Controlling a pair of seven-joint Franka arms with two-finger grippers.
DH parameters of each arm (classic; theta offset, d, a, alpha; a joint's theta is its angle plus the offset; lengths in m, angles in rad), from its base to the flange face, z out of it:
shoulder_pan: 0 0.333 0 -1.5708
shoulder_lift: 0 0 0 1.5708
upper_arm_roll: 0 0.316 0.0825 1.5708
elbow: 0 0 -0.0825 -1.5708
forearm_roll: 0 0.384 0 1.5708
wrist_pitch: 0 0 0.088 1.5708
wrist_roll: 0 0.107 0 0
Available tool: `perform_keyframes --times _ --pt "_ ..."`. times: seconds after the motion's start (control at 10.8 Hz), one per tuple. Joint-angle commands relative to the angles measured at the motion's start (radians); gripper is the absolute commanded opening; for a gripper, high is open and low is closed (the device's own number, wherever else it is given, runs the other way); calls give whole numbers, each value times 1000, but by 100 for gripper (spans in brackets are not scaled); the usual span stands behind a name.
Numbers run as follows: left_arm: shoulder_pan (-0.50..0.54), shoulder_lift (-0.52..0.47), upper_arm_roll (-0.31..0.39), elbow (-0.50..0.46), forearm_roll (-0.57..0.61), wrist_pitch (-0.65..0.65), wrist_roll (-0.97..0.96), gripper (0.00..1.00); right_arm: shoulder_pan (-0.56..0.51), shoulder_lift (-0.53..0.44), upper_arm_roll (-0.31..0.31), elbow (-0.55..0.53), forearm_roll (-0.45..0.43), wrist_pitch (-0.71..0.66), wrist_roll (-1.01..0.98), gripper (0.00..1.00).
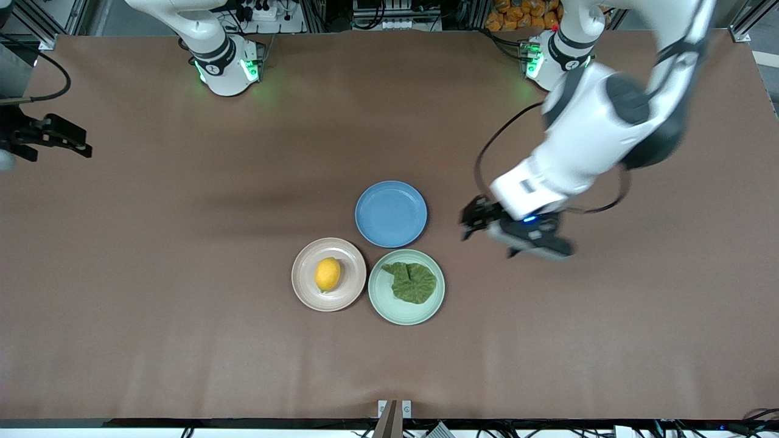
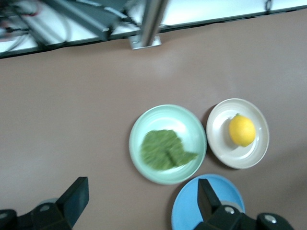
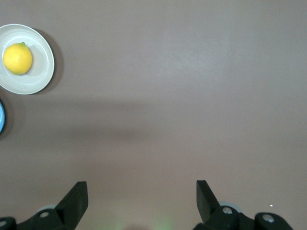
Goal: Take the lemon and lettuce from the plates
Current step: 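Reach the left gripper down to the lettuce while the right gripper approaches the lemon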
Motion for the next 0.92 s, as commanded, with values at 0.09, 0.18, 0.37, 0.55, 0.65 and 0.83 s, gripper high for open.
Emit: perform_keyframes --times 0.09,0.18,0.37,0.55,0.65,0.83 --pt "-98 248 5 114 50 198 145 100 120 67 5 -4 42 48 207 100" --pt "-118 305 11 136 50 256 166 100 147 87 5 -4 58 65 225 100" --pt "-164 398 17 147 53 389 187 100 204 155 5 -4 76 109 270 100" --pt "-221 472 64 156 56 479 190 100 275 227 5 -4 76 151 280 100" --pt "-230 497 87 157 56 500 199 100 301 260 5 -4 84 181 280 100" --pt "-241 532 87 156 56 514 210 100 341 337 5 -4 130 281 286 100"
